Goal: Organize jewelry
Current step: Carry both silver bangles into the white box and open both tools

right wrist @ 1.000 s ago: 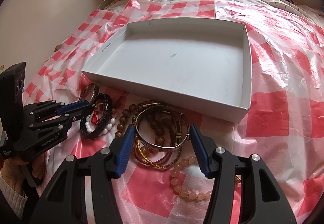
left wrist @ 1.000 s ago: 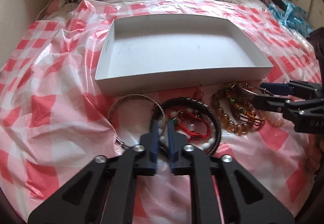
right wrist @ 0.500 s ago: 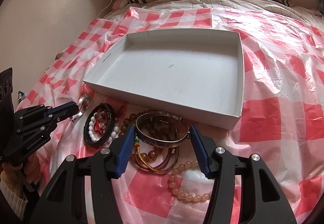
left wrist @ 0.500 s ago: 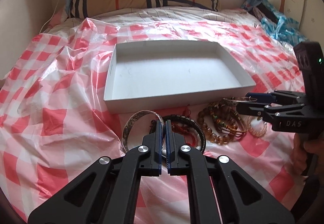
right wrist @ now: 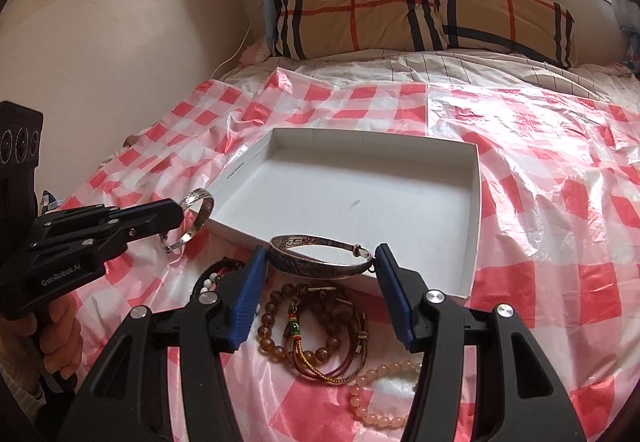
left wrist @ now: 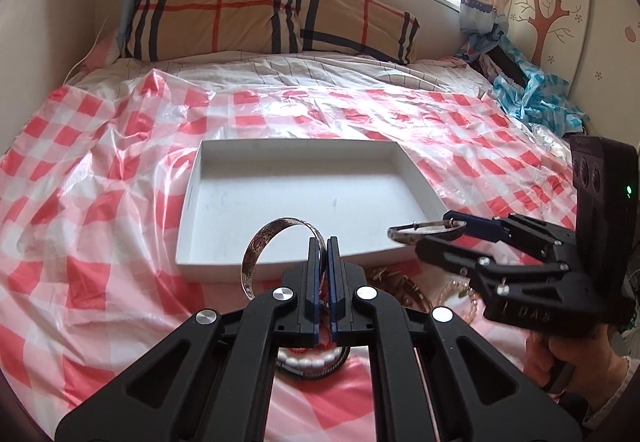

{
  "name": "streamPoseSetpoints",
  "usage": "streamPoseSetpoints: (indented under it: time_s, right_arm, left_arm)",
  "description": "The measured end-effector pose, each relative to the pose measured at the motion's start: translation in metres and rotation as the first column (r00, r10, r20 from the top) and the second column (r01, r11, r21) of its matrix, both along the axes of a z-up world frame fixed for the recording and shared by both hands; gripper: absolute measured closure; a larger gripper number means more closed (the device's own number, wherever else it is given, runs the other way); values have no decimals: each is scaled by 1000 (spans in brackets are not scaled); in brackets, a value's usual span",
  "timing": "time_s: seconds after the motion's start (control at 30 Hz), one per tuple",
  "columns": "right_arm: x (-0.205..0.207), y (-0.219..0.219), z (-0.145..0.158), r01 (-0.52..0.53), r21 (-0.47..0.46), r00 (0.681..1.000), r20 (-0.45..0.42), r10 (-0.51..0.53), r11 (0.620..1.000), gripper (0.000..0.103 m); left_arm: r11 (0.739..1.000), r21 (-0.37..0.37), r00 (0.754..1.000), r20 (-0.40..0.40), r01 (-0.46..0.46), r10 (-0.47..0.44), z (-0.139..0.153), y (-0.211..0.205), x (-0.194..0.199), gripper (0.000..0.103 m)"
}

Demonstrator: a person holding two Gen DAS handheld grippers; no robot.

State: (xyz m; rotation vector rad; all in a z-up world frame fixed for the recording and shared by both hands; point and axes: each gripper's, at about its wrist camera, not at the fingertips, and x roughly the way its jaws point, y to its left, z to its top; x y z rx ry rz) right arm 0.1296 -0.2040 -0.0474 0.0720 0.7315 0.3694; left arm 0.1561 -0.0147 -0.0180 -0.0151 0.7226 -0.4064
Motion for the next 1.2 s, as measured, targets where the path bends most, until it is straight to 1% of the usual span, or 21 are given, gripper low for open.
streamPoseSetpoints:
  time_s: [0.07,0.17,0.27,0.37,0.4,0.43,0.47,0.57,0.67,0.73,0.77,0.97,1.13,1.2]
  right_arm:
    - [6,5,2,0,-11,1000,13,0,1000,49]
    - [22,8,4,10,-3,1000,20,-10,1000,49]
    - [37,12,1,18,0,1000,25,-18,1000,49]
    - [51,18,-8,27,-27,999,23,-26,999,48]
    - [55,19,-12,34,-43,999,12,-34,998,45]
    - [59,20,-17,39,-55,999,-7,-40,998,40]
    - [61,19,-21,45,-61,999,-19,-46,997,32]
    - [61,16,-26,51,-75,998,-35,-54,996,32]
    - [58,16,-28,48,-78,998,-36,-51,996,31]
    - [56,19,-30,43,-92,998,-34,-47,995,29]
    - [56,20,-30,41,-98,998,-35,-45,994,26]
    - [57,19,-33,57,-118,997,-49,-63,991,23]
    - [59,10,-35,76,-112,994,-67,-83,991,22]
    - [59,8,-35,79,-108,994,-70,-87,991,22]
  left_arm:
    - [1000,3,1000,7,-1,1,2,-4,8,100]
    - [1000,22,1000,22,-9,9,3,-9,20,100]
    - [999,43,999,29,-27,25,1,-13,32,100]
    - [996,76,998,43,-55,52,-4,-17,41,99]
    - [994,85,997,46,-69,65,-6,-17,43,99]
    - [991,97,995,44,-89,85,-9,-18,46,99]
    - [989,106,995,40,-98,95,-13,-18,48,99]
    - [982,152,993,30,-115,111,-24,-21,52,98]
    - [980,165,993,37,-115,110,-26,-22,51,98]
    - [979,170,993,41,-114,109,-26,-22,50,98]
    - [978,174,993,38,-114,109,-27,-22,50,98]
    - [976,183,993,8,-115,115,-34,-21,53,96]
    - [975,193,993,-1,-112,115,-38,-22,53,91]
    - [973,201,994,5,-110,111,-38,-24,51,84]
